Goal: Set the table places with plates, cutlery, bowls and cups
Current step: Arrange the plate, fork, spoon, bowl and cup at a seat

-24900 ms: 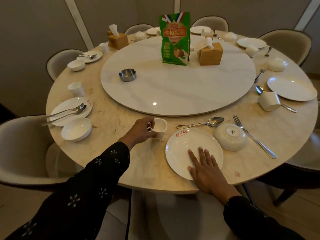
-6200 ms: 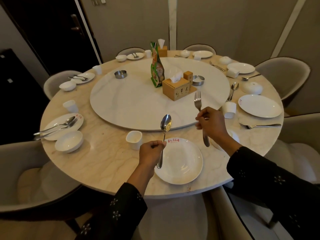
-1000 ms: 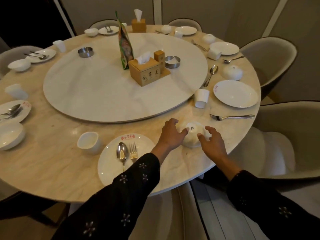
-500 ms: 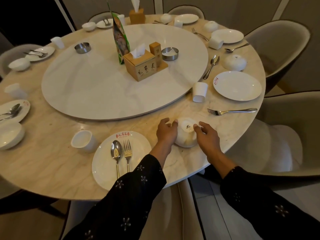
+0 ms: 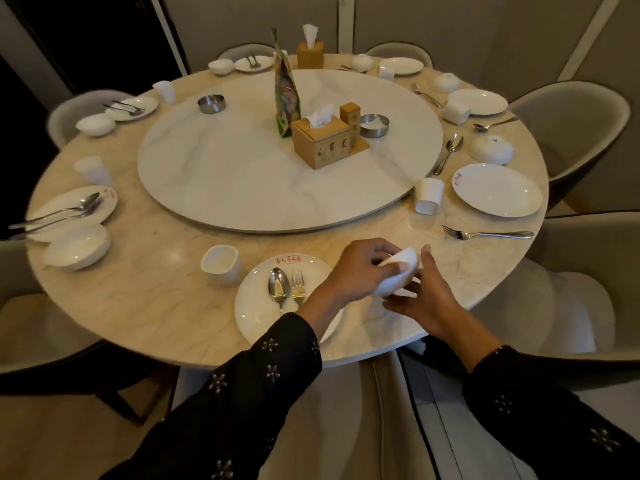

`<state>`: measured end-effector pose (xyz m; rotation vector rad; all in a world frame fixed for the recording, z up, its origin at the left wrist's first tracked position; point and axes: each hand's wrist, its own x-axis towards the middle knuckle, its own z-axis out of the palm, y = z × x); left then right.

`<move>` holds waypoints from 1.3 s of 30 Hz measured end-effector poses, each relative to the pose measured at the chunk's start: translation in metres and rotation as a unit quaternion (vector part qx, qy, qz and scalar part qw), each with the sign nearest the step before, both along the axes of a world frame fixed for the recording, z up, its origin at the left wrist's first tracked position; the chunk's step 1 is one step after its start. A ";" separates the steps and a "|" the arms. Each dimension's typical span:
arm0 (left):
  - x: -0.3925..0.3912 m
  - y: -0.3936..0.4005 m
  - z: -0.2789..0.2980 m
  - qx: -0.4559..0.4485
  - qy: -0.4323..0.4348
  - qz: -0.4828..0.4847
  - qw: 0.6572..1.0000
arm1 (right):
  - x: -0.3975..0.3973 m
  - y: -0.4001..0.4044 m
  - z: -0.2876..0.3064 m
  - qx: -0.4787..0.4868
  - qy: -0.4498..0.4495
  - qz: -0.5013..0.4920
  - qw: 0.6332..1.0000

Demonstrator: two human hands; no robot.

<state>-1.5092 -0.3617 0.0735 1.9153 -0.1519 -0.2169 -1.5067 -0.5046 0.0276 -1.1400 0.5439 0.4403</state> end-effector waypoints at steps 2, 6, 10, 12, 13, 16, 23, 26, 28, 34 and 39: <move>-0.015 0.010 0.010 0.044 -0.045 -0.055 0.996 | -0.011 0.004 0.006 0.071 0.013 0.000 0.997; -0.045 0.030 0.019 0.098 -0.103 -0.116 0.983 | -0.034 0.024 0.021 0.127 -0.005 -0.068 0.990; -0.064 0.056 0.019 0.080 -0.189 0.033 0.978 | -0.056 0.046 0.036 0.069 -0.045 -0.128 0.988; -0.069 0.071 0.019 0.048 -0.134 0.160 0.977 | -0.064 0.057 0.043 0.003 -0.053 -0.137 0.989; -0.072 0.077 0.020 0.032 -0.067 0.187 0.980 | -0.067 0.063 0.047 -0.032 -0.063 -0.127 0.989; -0.079 0.091 0.017 -0.036 0.100 0.152 0.983 | -0.070 0.071 0.048 -0.191 -0.100 -0.067 0.974; -0.098 0.097 -0.008 -0.073 0.132 0.170 0.974 | -0.064 0.060 0.026 -0.385 -0.129 0.032 0.913; -0.095 0.113 -0.024 -0.027 0.095 0.283 0.954 | -0.055 0.046 0.014 -0.334 -0.081 -0.003 0.939; -0.096 0.129 -0.034 0.001 0.082 0.373 0.924 | -0.046 0.035 0.005 -0.317 -0.064 -0.029 0.946; -0.104 0.153 -0.072 0.028 0.151 0.442 0.884 | -0.026 0.021 -0.017 -0.342 -0.034 -0.047 0.938; -0.112 0.146 -0.093 -0.041 0.157 0.410 0.898 | -0.019 0.016 -0.030 -0.369 -0.035 -0.059 0.927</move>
